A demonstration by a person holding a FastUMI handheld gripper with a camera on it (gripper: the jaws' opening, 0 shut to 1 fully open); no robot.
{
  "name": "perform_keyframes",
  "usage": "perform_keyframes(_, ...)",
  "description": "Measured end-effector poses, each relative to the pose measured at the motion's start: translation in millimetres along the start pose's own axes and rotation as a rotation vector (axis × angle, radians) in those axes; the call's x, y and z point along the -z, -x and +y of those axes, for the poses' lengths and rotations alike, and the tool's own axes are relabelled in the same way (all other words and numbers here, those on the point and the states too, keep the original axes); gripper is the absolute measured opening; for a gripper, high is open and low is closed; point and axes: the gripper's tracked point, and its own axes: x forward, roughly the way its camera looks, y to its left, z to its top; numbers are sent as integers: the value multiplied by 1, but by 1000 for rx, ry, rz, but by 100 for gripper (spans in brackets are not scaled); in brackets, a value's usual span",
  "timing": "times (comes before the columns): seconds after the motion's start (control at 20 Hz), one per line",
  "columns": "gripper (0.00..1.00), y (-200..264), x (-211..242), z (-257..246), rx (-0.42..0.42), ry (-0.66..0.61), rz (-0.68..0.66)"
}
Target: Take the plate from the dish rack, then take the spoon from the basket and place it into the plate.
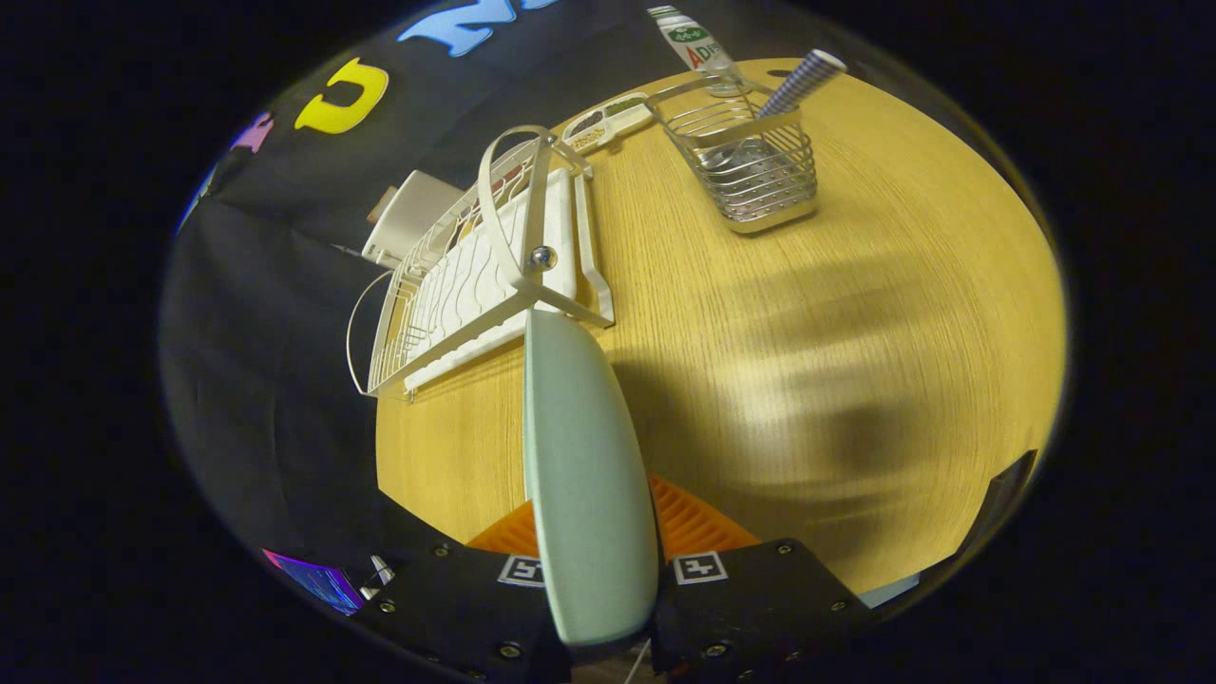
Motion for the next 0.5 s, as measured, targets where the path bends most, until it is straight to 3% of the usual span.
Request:
perform_keyframes(0.15, 36, 1, -2, -18, 35, 14, -36)
perform_keyframes(0.3, 45, 12, 2, -33, 78, 62, -23)
perform_keyframes(0.5, 74, 28, -2, -59, 142, 118, -69)
